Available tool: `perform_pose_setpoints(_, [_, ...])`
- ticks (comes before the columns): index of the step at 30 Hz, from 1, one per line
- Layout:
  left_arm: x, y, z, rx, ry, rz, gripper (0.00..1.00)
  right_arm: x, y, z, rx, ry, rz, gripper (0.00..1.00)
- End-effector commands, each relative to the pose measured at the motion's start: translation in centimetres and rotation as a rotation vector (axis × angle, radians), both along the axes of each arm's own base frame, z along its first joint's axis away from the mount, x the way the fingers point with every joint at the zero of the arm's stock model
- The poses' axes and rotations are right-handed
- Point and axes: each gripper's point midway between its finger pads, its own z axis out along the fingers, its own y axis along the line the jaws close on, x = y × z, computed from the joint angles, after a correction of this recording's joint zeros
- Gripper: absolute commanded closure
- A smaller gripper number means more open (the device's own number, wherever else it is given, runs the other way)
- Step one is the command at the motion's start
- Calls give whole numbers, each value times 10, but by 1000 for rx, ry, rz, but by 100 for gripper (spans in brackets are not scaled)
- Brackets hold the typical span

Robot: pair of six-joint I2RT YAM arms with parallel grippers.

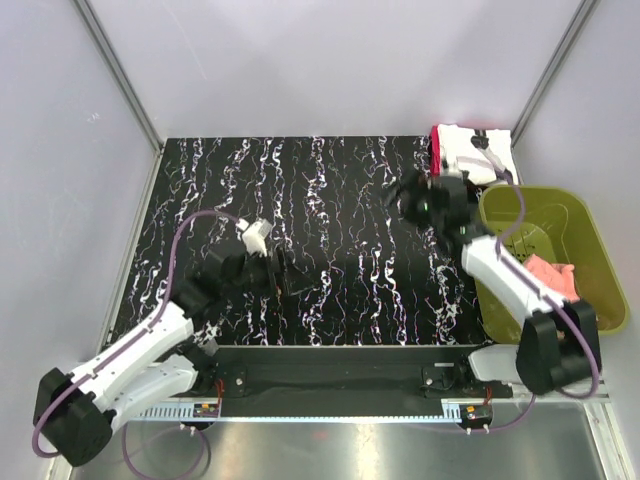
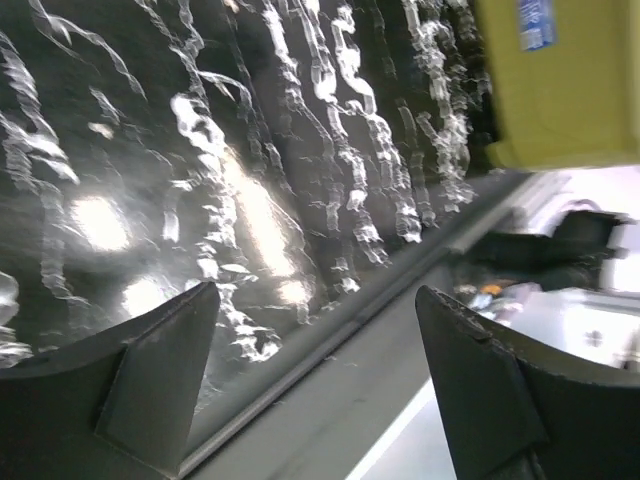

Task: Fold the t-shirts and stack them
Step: Reset both grippers

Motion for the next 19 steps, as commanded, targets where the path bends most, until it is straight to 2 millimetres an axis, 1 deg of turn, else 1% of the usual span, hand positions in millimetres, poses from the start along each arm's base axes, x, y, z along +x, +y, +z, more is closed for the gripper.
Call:
perform_pose_setpoints(1, [-12,-26,20,-308,51,-41,14,-59,16,-31,369,180,-47,1])
perform_pose_setpoints(2, [-16,-27,25,-389,91,-17,13,-77,14,-21,419,159,-37,0])
perform_pose_setpoints(3, [-13,-30,45,-495,19,-26,13,-90,10,-30,459,196,-59,0])
perform_pose_setpoints(4, [-19,-24,30,-539,34,-1,12,-109,5,-58,460,262,-85,0])
perform_pose_setpoints(5, [-20,-22,51,-667,13,18,12,-121,0,-50,519,259,-106,0])
perform_pose_setpoints(6, [-19,-13,31,-695,34,85,11,-137,-5,-69,507,329,-130,0])
perform_pose_setpoints(7, [-22,-5,43,-796,38,114,8,-150,-9,-86,505,369,-148,0])
perform_pose_setpoints(8, [-27,5,32,-858,30,141,6,-165,-13,-86,535,395,-161,0])
perform_pose_setpoints(9, [-27,11,54,-942,-4,151,4,-169,-14,-83,568,384,-167,0])
perform_pose_setpoints(10, [-27,24,46,-1020,19,214,3,-184,-20,-90,580,400,-180,0])
perform_pose_setpoints(11, [-30,30,48,-1067,10,222,2,-190,-23,-92,592,401,-196,0])
perform_pose_setpoints(12, [-30,31,43,-1066,21,233,1,-198,-28,-99,608,426,-223,0])
perform_pose_setpoints(13, [-36,33,54,-1092,-26,197,1,-204,-31,-94,643,375,-215,0])
perform_pose_setpoints(14, [-39,33,56,-1102,-30,182,1,-207,-32,-91,692,365,-223,0])
perform_pose_setpoints(15, [-42,34,61,-1117,-38,165,1,-211,-34,-92,718,365,-231,0])
perform_pose_setpoints(16, [-49,38,76,-1167,-72,130,1,-216,-33,-88,768,337,-206,0])
perform_pose_setpoints(17, [-53,41,85,-1196,-95,111,1,-219,-31,-86,818,352,-195,0])
perform_pose_setpoints(18, [-58,44,94,-1228,-111,90,1,-223,-29,-83,824,336,-170,0])
perform_pose_setpoints(19, [-62,47,103,-1273,-107,73,1,-229,-22,-72,806,343,-104,0])
